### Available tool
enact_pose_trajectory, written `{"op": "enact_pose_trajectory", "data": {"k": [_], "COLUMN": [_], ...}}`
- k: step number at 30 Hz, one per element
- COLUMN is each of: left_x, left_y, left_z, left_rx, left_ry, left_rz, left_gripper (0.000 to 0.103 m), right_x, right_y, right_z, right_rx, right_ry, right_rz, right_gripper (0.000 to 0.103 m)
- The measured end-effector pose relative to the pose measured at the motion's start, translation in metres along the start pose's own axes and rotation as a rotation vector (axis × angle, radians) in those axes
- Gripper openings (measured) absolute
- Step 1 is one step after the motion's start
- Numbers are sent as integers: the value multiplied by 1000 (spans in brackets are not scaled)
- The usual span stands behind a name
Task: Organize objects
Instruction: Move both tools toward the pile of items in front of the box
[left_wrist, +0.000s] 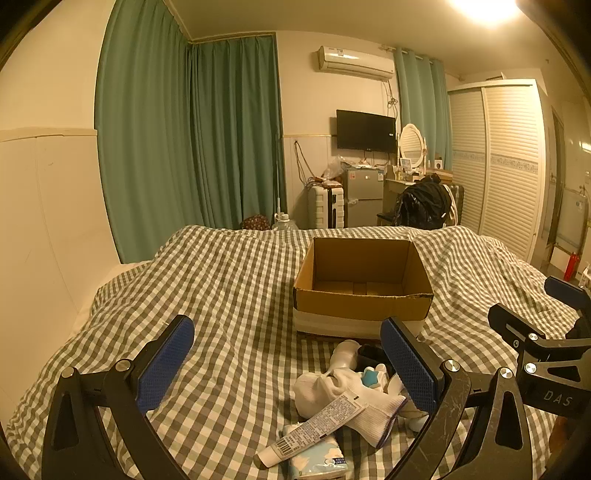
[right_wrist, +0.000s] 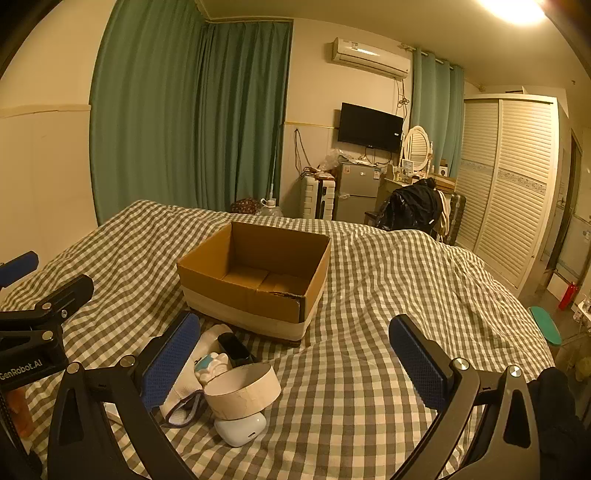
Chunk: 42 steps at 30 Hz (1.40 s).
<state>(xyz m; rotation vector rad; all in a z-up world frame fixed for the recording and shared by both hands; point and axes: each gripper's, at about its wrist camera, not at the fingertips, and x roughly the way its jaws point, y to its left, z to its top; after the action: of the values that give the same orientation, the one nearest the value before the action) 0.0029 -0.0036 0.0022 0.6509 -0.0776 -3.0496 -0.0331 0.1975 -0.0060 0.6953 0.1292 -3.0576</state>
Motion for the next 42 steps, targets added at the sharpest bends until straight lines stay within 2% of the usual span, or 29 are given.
{"op": "enact_pose_trajectory", "data": {"k": [31, 42], "left_x": [11, 27], "left_y": [-3, -3], "left_z": [-8, -19], "left_rx": [1, 12], "left_ry": [41, 119], "left_rz": [-8, -17], "left_gripper": [103, 103], "right_x": [0, 5], "right_y": [4, 4], "right_z": [1, -3], "right_rx": [-8, -13], "right_ry": [13, 39], "right_rz": [40, 42], "right_gripper": [103, 103]}}
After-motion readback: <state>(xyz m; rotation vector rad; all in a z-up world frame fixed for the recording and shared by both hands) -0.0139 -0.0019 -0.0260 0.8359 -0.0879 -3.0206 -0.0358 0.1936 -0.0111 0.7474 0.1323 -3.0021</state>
